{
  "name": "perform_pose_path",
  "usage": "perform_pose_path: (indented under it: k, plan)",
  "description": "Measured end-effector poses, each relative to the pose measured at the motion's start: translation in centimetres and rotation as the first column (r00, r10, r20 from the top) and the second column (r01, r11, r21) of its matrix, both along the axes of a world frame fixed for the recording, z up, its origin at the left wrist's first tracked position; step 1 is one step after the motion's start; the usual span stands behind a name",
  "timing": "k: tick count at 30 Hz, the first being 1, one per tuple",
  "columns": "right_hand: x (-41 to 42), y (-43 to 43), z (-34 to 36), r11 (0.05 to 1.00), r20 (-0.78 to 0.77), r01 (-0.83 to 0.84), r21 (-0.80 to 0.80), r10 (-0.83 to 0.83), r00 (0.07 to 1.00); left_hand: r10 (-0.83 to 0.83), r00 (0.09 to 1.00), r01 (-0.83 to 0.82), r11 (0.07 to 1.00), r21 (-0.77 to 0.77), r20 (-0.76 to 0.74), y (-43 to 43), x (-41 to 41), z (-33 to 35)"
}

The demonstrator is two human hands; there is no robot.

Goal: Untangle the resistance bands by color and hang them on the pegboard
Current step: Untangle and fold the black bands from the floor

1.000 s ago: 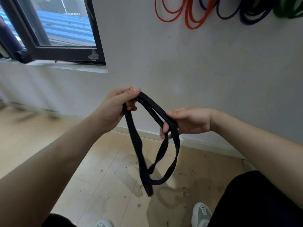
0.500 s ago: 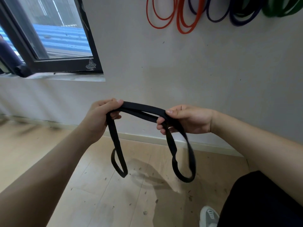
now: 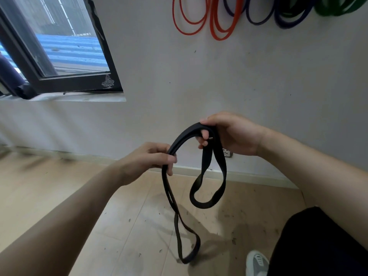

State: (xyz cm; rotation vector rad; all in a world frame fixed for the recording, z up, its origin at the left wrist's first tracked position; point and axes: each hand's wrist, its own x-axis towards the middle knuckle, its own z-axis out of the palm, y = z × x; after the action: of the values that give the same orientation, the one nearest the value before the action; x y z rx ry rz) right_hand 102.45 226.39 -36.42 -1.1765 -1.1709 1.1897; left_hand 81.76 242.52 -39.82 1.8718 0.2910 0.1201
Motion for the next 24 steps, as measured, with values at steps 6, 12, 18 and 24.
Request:
perform_pose_path:
  k: [6,12,18,24]
  plan:
    - [-0.9,0.3,-0.2,0.999,0.099,-0.042,-0.027,0.045,0.994,0.060,0.981,-0.055,0.998,-0.027,0.186,-2.8,2.2,1.6]
    - [-0.1,0.2,-1.2,0.975,0.133,-0.178,-0.130,0.195,0.972,0.170,0.945,-0.173,0.985,-0.013,0.279,-3.3,2.5,2.4]
    - [1.4,-0.1,-3.0,0.941,0.056,-0.251,-0.226,0.270,0.961,0.313,0.871,-0.284,0.950,-0.131,0.378,-1.2,1.1,2.7]
    - [1.4,0.1,-3.3,0.957,0.045,-0.191,-0.219,0.205,0.978,0.342,0.871,-0.326,0.939,-0.107,0.352,0.7,-0.1,2.0]
